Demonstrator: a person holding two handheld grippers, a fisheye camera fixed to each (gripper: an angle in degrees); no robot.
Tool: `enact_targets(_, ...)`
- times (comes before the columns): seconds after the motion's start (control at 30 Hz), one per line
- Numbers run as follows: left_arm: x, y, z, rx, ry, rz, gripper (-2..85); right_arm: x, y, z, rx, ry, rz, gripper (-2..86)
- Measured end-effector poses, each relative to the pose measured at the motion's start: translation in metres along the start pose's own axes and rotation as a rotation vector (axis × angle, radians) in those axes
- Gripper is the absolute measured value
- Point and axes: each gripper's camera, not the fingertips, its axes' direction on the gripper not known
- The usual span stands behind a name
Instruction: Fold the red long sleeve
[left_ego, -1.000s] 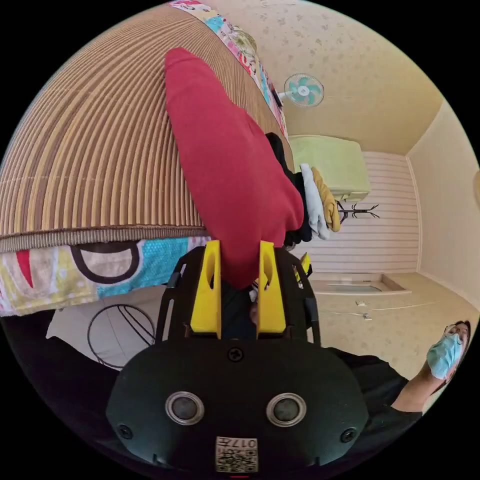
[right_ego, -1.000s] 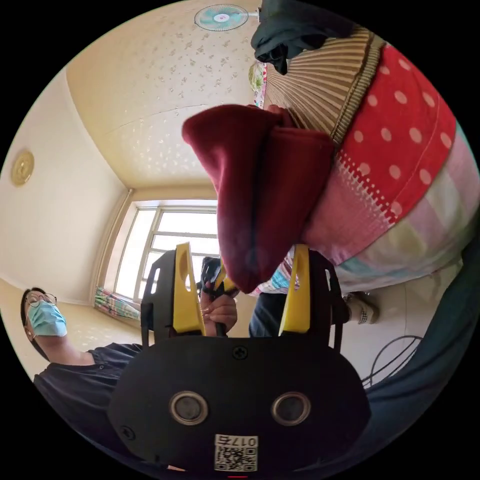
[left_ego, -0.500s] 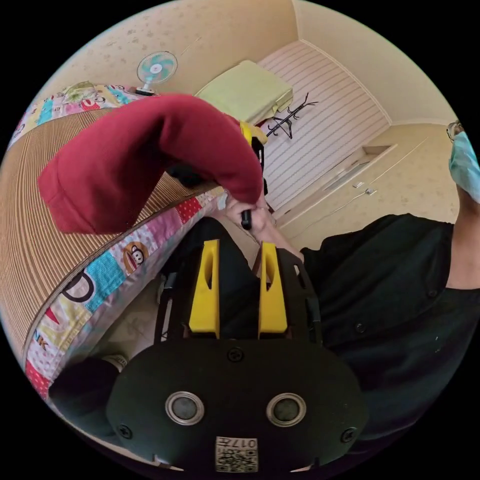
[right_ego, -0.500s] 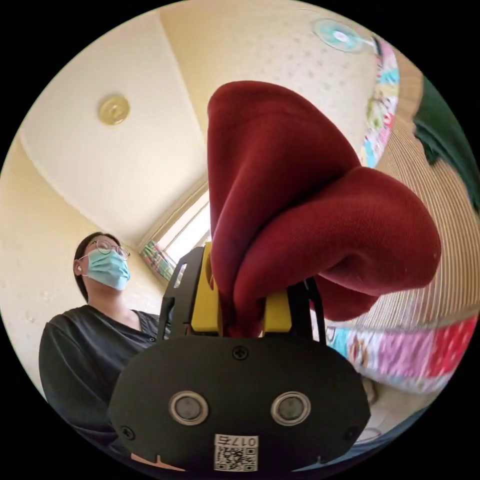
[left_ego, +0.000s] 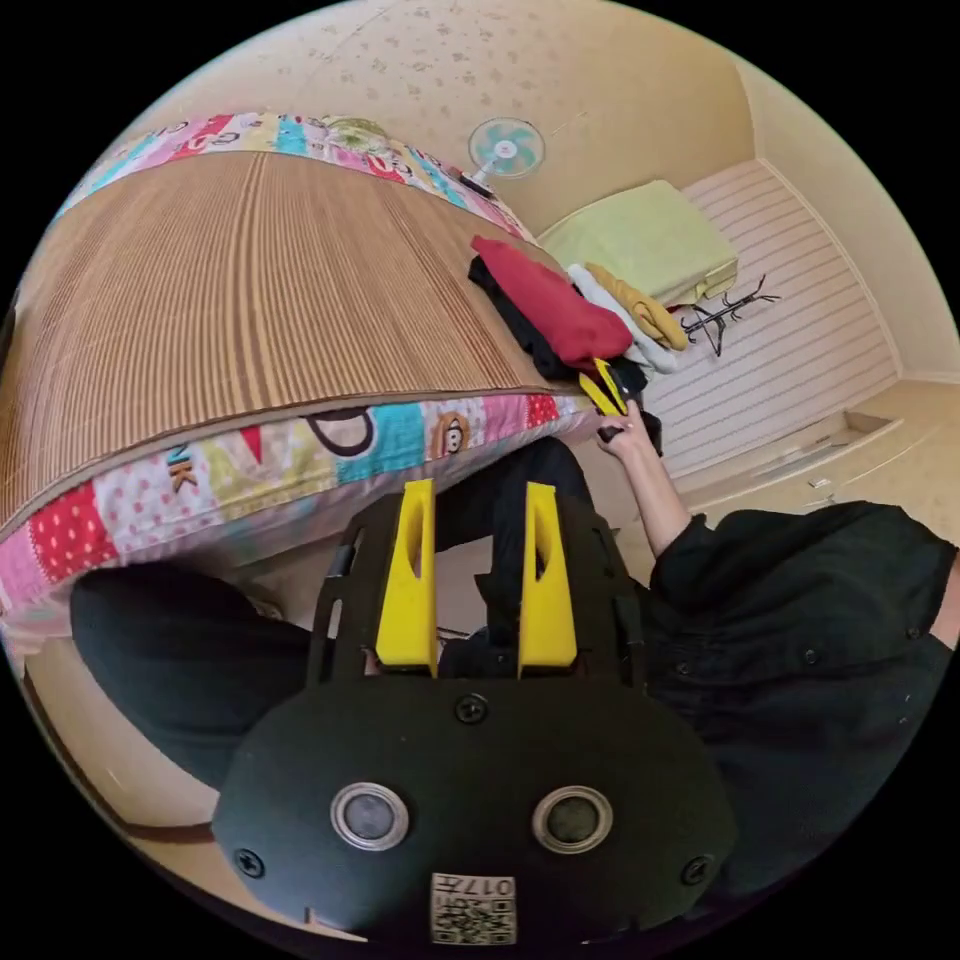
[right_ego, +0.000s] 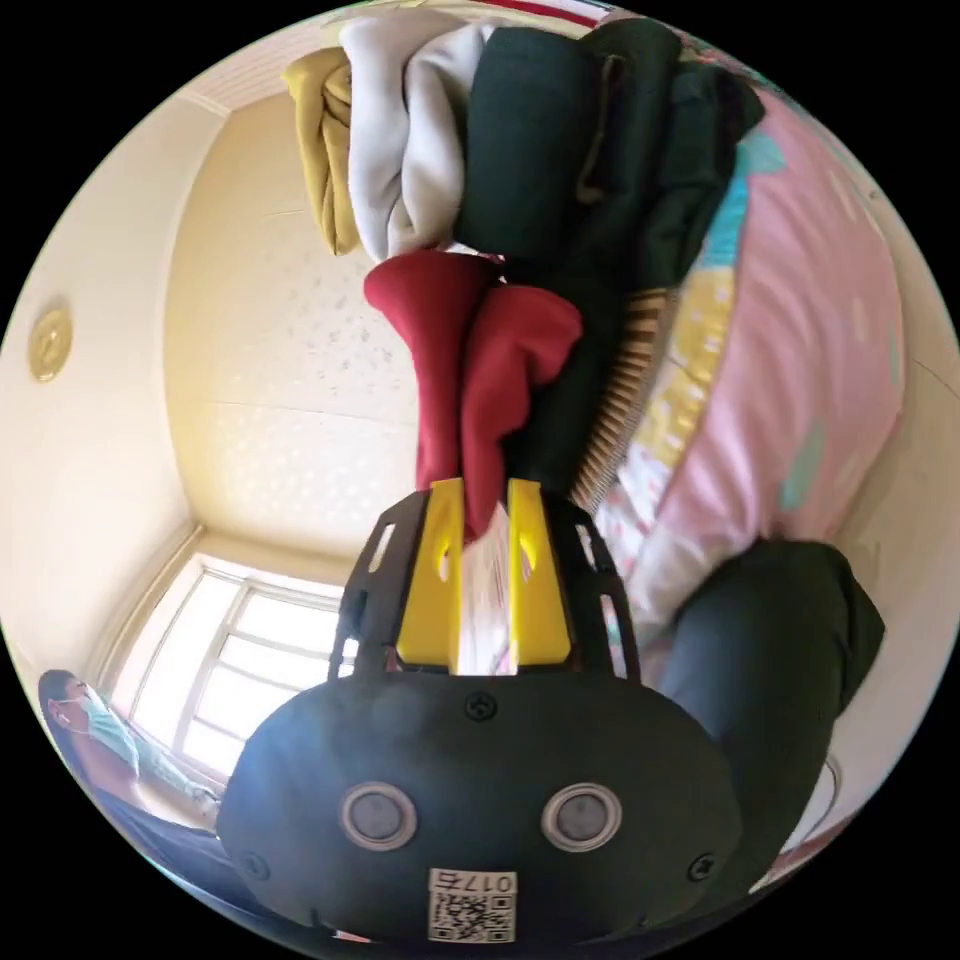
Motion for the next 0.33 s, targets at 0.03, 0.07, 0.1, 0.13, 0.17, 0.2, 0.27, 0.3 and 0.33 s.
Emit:
enact_targets(0.03, -0.025, 0.0, -0.019, 0.053, -0.089, -0.066, 13.2, 0.002, 0.011, 0.0, -0.007, 0.032, -0.013, 3.9)
enact_targets(0.07, -0.039, 0.0, -0.031, 0.083, -0.128, -0.103, 13.3, 0.002, 0.029, 0.002, -0.018, 0.074, -0.056, 2.8)
enact_targets(0.1, -0.069, -0.002, -0.056, 0.15, -0.198, -0.182, 13.3, -0.003, 0.044, 0.006, -0.021, 0.098, -0.119, 1.8)
enact_targets(0.13, -0.1, -0.004, -0.086, 0.227, -0.263, -0.268, 13.4, -0.008, 0.05, 0.009, -0.022, 0.107, -0.163, 1.5)
enact_targets(0.17, -0.114, -0.005, -0.1, 0.269, -0.298, -0.307, 13.5, -0.022, 0.06, 0.02, -0.042, 0.126, -0.275, 1.1)
enact_targets(0.2, -0.143, -0.007, -0.132, 0.36, -0.371, -0.402, 13.7, -0.039, 0.069, 0.036, -0.086, 0.151, -0.395, 0.8)
enact_targets(0.27, -0.178, -0.012, -0.182, 0.499, -0.477, -0.529, 14.6, -0.064, 0.086, 0.06, -0.129, 0.187, -0.54, 0.6)
enact_targets(0.3, -0.193, -0.017, -0.213, 0.589, -0.586, -0.59, 15.7, -0.077, 0.1, 0.073, -0.138, 0.176, -0.619, 0.5)
enact_targets(0.33, -0.206, -0.022, -0.239, 0.664, -0.698, -0.658, 15.9, -0.083, 0.107, 0.08, -0.141, 0.162, -0.652, 0.4)
